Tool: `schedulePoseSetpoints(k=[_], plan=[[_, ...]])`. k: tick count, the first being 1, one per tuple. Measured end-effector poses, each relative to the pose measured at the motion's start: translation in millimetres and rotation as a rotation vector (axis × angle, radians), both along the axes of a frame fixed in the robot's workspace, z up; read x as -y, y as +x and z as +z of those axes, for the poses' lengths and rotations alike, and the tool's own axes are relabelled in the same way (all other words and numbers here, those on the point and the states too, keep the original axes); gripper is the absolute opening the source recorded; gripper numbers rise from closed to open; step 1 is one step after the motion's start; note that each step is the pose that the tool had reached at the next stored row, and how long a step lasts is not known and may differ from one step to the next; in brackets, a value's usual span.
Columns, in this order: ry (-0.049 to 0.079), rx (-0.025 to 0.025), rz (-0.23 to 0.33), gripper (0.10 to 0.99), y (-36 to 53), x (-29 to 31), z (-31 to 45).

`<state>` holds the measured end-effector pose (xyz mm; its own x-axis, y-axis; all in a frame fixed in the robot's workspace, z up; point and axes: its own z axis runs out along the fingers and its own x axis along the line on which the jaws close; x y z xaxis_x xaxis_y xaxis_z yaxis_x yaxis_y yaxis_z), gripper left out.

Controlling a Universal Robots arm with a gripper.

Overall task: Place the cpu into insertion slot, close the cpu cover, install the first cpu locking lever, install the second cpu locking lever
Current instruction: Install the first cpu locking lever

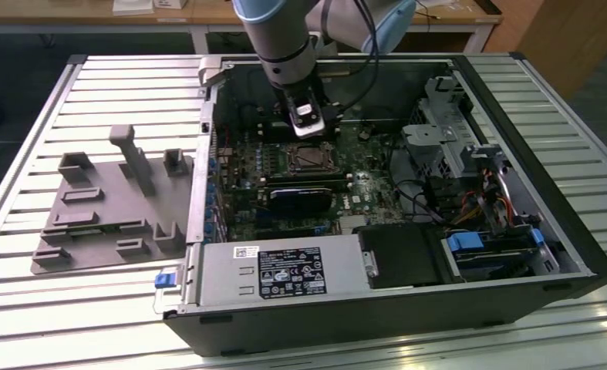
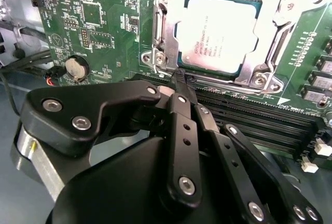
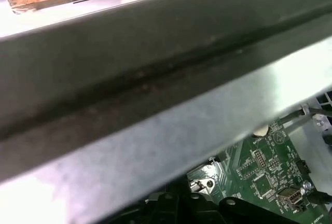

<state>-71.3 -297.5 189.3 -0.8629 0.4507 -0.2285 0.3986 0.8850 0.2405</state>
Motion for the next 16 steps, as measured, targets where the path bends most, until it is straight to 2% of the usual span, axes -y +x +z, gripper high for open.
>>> schedulePoseSetpoints(k=[8,16], plan=[[0.009,0.0001,0.0,0.106,0.8,0.0,-0.6],[0.008,0.0002,0.0,0.106,0.8,0.0,1.6]])
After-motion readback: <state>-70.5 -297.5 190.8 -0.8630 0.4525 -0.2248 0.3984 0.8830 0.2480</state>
